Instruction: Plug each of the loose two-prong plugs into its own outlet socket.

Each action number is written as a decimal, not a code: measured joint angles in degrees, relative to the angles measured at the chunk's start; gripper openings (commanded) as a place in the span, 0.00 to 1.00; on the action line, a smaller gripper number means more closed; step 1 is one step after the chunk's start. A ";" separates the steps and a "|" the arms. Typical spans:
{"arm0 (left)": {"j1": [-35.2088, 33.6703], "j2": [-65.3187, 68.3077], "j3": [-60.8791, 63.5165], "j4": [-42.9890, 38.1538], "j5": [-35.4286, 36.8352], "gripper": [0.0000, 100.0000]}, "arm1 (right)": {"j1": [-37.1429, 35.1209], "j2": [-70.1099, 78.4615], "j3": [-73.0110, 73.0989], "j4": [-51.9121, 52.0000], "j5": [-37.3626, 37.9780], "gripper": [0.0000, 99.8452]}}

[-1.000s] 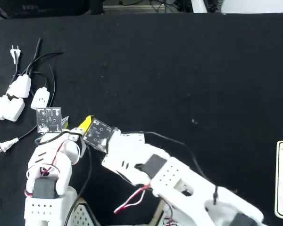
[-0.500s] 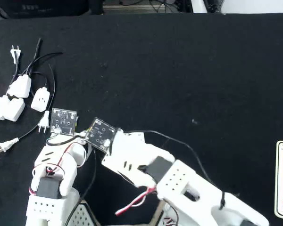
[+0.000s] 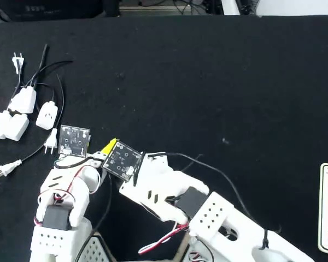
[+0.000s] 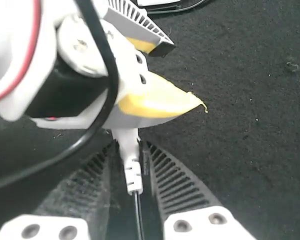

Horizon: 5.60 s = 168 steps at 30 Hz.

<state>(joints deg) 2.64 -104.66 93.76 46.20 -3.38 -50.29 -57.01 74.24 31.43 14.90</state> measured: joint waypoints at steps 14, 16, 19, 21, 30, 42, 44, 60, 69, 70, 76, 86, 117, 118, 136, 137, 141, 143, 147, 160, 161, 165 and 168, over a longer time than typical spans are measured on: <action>0.00 0.00 0.44 -0.44 -0.44 0.23 | 0.62 0.00 0.00 0.00 0.00 0.01; 0.00 0.00 0.44 -0.44 -0.62 0.23 | 0.62 0.00 0.00 0.00 0.00 0.01; 0.00 0.00 0.44 -0.44 -0.62 0.23 | 0.62 0.00 0.00 0.00 0.00 0.01; 0.00 0.00 0.44 -0.44 -0.62 0.23 | 0.62 0.00 0.00 0.00 0.00 0.01; -11.43 0.62 -0.09 0.00 2.73 0.23 | 6.51 -0.70 -0.97 7.30 0.00 0.01; -12.48 5.98 -1.41 1.49 3.43 0.23 | 13.63 1.58 -13.80 32.62 6.07 0.01; -12.48 10.29 -4.22 1.49 3.43 0.23 | 15.12 5.10 -15.21 33.05 6.51 0.01; -12.48 62.95 -23.82 -5.71 3.43 0.23 | 17.14 28.75 -22.42 38.33 7.12 0.01; -12.48 76.04 -29.19 -5.71 3.43 0.23 | 29.89 35.60 -23.56 32.53 12.57 0.01; -12.48 76.40 -29.19 -5.71 3.43 0.23 | 31.03 35.78 -23.65 31.74 12.75 0.01; -12.48 76.92 -29.19 -5.71 0.35 0.23 | 32.70 36.66 -26.73 30.33 13.01 0.01; -12.48 76.92 -30.42 -1.49 -0.18 0.23 | 32.70 43.08 -32.97 30.33 13.01 0.01; -14.77 76.92 -30.51 2.37 -4.04 0.23 | 25.49 45.45 -42.46 42.73 12.57 0.01; -15.30 76.92 -30.59 3.69 -4.75 0.23 | 25.41 45.63 -42.55 42.64 12.57 0.01; -19.60 76.84 -30.59 6.24 -5.89 0.23 | 25.32 60.57 -63.03 48.18 12.57 0.01; -19.60 76.84 -30.59 6.24 -5.89 0.23 | 25.32 61.36 -64.44 49.67 12.57 0.01; -19.60 76.84 -30.59 6.24 -5.89 0.23 | 25.32 66.20 -72.35 56.53 10.90 0.01; -19.78 76.84 -30.59 6.24 -5.89 0.23 | 25.32 69.54 -77.45 60.66 9.85 0.01; -19.78 76.84 -30.59 6.33 -5.89 0.23 | 25.32 76.22 -86.86 67.08 7.82 0.01; -19.78 76.84 -30.59 6.33 -5.89 0.23 | 25.58 83.34 -92.75 67.52 -1.41 0.01; -19.78 76.84 -30.59 6.33 -5.89 0.23 | 25.58 83.34 -92.75 67.52 -1.58 0.01; -19.78 76.84 -30.59 6.33 -5.89 0.23 | 26.29 83.34 -92.75 67.52 -1.58 0.01; -19.78 76.84 -30.59 6.33 -5.89 0.23 | 27.87 83.34 -92.75 67.52 -1.58 0.01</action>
<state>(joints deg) -17.14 -27.82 63.16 52.53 -9.27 -22.42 26.33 -18.51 98.95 13.32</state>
